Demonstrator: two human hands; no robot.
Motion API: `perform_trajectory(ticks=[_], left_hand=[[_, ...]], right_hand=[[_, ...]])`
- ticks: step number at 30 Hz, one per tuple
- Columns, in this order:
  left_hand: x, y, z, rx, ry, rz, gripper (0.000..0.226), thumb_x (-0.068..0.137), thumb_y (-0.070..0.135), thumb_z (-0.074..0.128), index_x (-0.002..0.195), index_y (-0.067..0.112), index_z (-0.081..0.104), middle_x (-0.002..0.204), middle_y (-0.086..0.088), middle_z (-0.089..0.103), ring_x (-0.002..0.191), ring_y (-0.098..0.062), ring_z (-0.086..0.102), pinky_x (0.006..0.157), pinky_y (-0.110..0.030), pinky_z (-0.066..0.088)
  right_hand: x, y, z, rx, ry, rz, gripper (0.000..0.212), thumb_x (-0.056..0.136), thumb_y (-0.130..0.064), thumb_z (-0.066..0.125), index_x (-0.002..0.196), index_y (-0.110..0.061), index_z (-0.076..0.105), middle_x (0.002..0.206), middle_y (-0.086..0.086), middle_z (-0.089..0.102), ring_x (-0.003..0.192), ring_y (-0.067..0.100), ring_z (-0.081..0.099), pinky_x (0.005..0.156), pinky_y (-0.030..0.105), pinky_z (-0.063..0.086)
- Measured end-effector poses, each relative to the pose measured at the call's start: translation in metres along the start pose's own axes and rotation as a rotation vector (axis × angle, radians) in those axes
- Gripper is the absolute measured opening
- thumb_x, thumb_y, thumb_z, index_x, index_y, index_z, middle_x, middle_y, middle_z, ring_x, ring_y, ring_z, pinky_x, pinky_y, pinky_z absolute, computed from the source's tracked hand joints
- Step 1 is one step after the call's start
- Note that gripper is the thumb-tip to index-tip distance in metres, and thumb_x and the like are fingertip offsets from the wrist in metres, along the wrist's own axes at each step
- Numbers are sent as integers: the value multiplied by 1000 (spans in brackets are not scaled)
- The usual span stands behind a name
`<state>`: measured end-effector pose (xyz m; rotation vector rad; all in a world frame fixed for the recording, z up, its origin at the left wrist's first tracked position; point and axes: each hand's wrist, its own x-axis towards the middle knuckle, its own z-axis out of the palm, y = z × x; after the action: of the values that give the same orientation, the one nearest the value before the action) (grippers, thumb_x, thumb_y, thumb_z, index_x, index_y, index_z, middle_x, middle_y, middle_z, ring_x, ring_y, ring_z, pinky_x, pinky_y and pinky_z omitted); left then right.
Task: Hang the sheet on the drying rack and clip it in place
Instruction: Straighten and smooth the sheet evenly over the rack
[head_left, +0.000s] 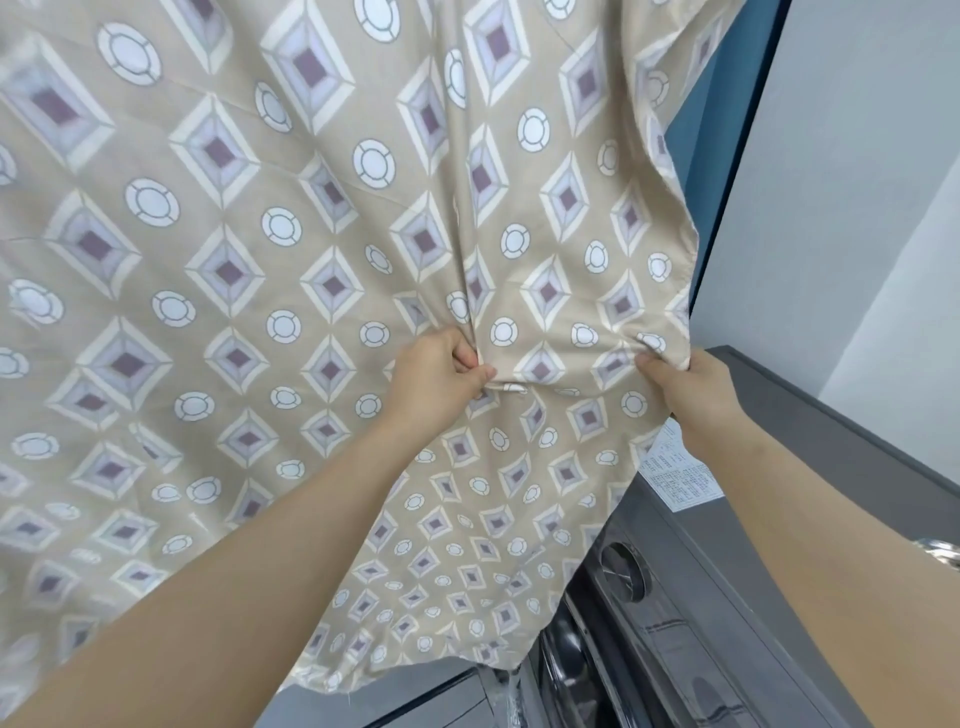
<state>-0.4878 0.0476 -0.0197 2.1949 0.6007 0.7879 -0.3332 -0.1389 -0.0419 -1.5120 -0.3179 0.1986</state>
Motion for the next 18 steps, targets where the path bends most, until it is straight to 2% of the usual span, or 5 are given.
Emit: perform_trajectory(ticks=[3,7,11,14,18], left_hand=[[0,0,4,19,-7,-13,33,78,17,72,60,21,46,56,7,60,49,1,53,54,-19,42],[5,1,6,-5,-7,-46,30,79,18,71,62,21,47,56,7,60,51,-1,56,60,-24,44],[10,1,10,-72,22,-72,28,81,20,70,65,21,47,64,5,59,59,-12,60,60,-25,45],[14,2,15,-100,65,-78,28,80,20,71,65,23,48,68,2,61,74,-21,65,72,-32,51],[19,8,18,-119,74,-93,25,79,27,72,67,22,51,69,0,66,75,-19,67,74,-31,51]], right_hand=[[3,0,0,-2,-3,-11,8,89,-13,62,85,-20,62,87,0,64,84,19,61,73,30,51],[6,-1,-2,-6,-75,33,22,86,-21,66,107,-16,65,107,6,69,97,24,65,87,40,52],[15,-3,-4,-5,-11,40,10,88,-21,63,93,-12,65,94,6,67,85,23,64,70,31,50],[21,1,-5,-53,11,71,11,88,-19,62,82,-10,61,83,6,60,68,17,55,59,26,41],[21,-1,-4,-34,-81,121,29,85,-24,66,109,-7,62,103,9,67,89,24,64,74,33,50]])
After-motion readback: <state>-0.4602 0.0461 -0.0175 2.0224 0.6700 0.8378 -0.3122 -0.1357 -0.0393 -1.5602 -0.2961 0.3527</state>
